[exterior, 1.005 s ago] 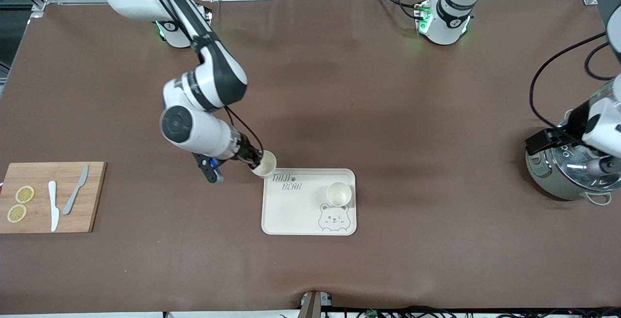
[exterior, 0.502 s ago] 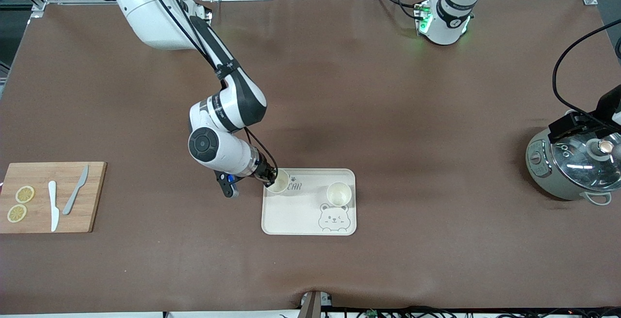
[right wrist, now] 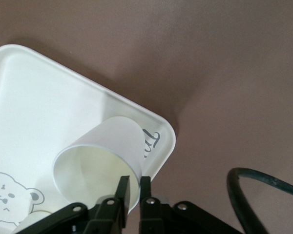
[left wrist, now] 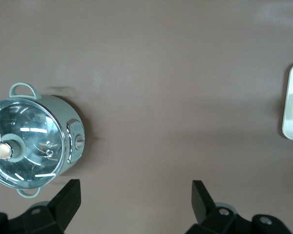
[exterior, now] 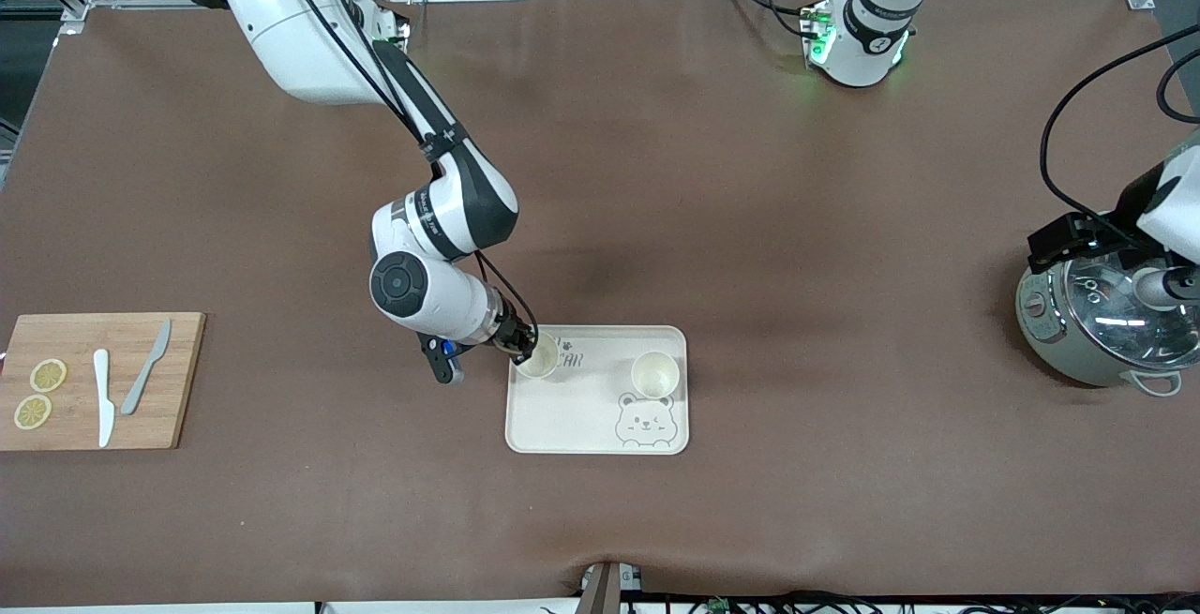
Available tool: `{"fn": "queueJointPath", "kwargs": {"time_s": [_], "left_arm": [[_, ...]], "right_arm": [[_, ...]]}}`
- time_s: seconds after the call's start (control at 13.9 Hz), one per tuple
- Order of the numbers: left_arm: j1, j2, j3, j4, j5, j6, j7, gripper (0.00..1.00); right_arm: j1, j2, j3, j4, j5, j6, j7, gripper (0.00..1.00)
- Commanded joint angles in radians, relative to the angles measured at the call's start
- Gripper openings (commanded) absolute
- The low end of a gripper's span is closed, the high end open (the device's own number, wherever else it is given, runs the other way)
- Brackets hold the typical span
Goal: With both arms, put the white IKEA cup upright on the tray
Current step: 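Carry the second cup with the right gripper and lower it onto the tray, then open the right gripper and lift it off the cup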
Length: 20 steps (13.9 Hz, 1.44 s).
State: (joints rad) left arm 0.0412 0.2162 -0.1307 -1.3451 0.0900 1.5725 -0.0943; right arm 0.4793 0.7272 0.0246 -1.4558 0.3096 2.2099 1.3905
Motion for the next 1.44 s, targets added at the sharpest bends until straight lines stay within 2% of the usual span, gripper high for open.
{"fn": "queueJointPath", "kwargs": {"time_s": [0.0, 0.14, 0.36, 0.43, 0.57, 0.65, 0.79, 0.93, 1.08, 1.36], "left_arm": [[0.009, -0.04, -0.007, -0.023, 0.01, -0.029, 0.018, 1.0], [0.011, -0.057, -0.009, -0.023, 0.01, -0.063, 0.019, 1.0], [0.008, -0.092, -0.01, -0.026, 0.008, -0.094, 0.024, 1.0], [0.008, -0.112, -0.013, -0.044, 0.007, -0.094, 0.025, 1.0], [-0.007, -0.165, -0.012, -0.075, 0.004, -0.088, 0.024, 1.0], [-0.012, -0.169, -0.003, -0.081, -0.01, -0.088, 0.025, 1.0], [-0.038, -0.205, 0.034, -0.126, -0.045, -0.089, 0.024, 1.0], [-0.081, -0.295, 0.074, -0.234, -0.046, -0.057, 0.022, 1.0], [-0.086, -0.354, 0.077, -0.307, -0.049, -0.019, 0.022, 1.0], [-0.086, -0.362, 0.079, -0.31, -0.056, -0.017, 0.024, 1.0]], "right_arm": [[0.015, 0.02, -0.011, 0.028, 0.003, 0.004, 0.018, 0.81], [0.016, 0.014, -0.012, 0.029, 0.003, 0.001, 0.018, 1.0], [0.019, -0.008, -0.017, 0.037, -0.024, -0.019, 0.012, 1.0], [0.022, -0.024, -0.017, 0.044, -0.087, -0.028, 0.013, 1.0], [0.03, -0.038, -0.009, 0.069, -0.283, -0.093, 0.01, 1.0], [0.031, -0.052, -0.006, 0.096, -0.305, -0.16, 0.01, 1.0], [0.018, -0.09, -0.011, 0.127, -0.307, -0.309, 0.009, 1.0], [-0.004, -0.158, -0.014, 0.118, -0.31, -0.424, -0.004, 1.0], [-0.053, -0.205, -0.009, 0.115, -0.305, -0.531, -0.078, 1.0], [-0.103, -0.366, -0.011, -0.029, -0.305, -0.549, -0.259, 1.0]]}}
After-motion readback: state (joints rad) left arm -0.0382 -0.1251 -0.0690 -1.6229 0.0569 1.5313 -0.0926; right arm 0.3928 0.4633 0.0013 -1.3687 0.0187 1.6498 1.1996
